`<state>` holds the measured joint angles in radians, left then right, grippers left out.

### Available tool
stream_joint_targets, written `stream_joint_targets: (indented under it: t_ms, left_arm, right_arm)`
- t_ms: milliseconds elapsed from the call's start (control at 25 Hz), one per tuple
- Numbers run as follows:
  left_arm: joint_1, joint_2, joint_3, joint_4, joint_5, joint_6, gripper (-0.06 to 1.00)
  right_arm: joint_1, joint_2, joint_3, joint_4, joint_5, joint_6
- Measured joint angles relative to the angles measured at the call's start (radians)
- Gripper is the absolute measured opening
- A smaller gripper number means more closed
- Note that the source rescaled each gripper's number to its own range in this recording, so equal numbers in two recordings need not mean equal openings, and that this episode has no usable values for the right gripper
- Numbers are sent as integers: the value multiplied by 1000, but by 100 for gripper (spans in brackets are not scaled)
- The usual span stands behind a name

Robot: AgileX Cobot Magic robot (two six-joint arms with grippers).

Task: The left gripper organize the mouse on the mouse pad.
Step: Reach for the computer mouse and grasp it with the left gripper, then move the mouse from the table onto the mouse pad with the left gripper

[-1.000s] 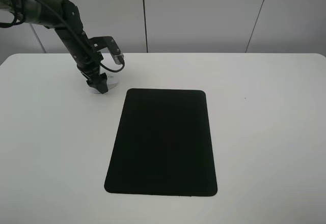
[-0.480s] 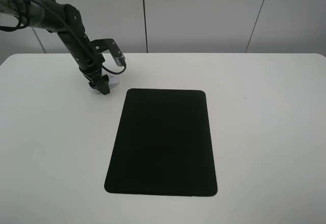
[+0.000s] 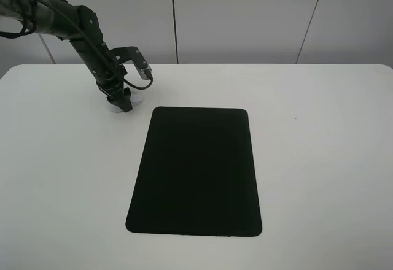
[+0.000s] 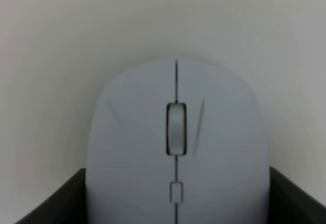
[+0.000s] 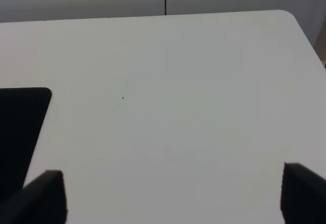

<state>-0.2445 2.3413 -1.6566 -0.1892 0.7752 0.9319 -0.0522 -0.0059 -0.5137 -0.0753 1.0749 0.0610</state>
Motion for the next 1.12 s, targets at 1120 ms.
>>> stream_joint_targets:
  t_ms: [1120]
  left_arm:
    - [-68,-131,-1,2,104,-383,1]
  right_arm:
    - [0,0,0,0,0,0]
